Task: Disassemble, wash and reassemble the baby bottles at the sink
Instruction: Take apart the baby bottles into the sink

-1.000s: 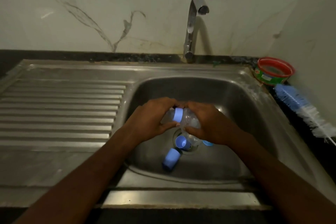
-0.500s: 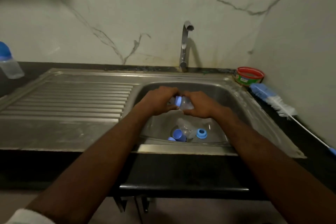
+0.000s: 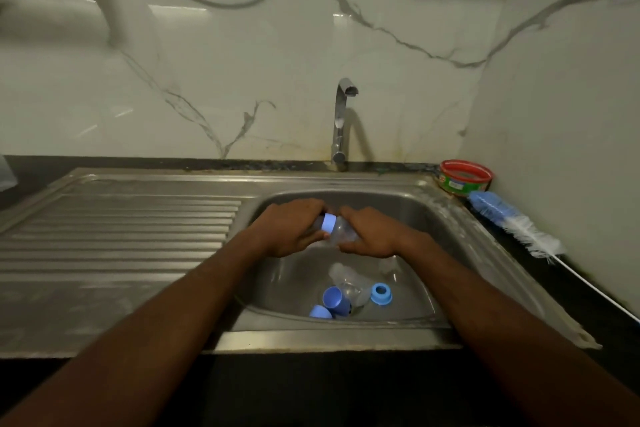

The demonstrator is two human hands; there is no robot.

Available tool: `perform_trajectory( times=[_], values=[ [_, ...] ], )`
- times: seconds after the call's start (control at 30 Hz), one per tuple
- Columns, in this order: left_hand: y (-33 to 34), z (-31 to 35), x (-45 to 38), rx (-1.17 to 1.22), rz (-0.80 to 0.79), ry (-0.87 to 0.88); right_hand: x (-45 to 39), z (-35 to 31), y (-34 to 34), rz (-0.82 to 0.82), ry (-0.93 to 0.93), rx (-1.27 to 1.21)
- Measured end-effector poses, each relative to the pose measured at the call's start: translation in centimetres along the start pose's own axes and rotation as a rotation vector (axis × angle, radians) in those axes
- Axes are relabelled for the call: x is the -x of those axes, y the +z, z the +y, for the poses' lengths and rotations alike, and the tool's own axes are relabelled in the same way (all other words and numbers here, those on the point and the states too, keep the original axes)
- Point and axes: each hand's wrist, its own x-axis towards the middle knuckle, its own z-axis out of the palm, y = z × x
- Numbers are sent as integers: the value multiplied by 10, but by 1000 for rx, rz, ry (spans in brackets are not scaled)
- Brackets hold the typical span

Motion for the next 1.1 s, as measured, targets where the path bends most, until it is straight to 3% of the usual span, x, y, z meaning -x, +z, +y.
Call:
perform_trajectory(
  times=[0.33,0.47,0.67,0.9,1.03,1.1],
  values=[
    [-14,45,2,-120,23,-63,13,-3,-11,246,-13,-86],
    [-11,69,0,-180,-3,-128,20,3,-11,167,16,-57],
    [-3,57,-9,-179,24,-79,23,6,-12,79,32,-148],
    [8,33,-18,-260,92,-26,13,-10,-7,193,-45,-26],
    [8,33,-19,-376,79,-103,13,-22,-5,190,-35,-30],
    [13,32,-22,-297,0,-247,14,-25,-4,214,-21,51]
  ],
)
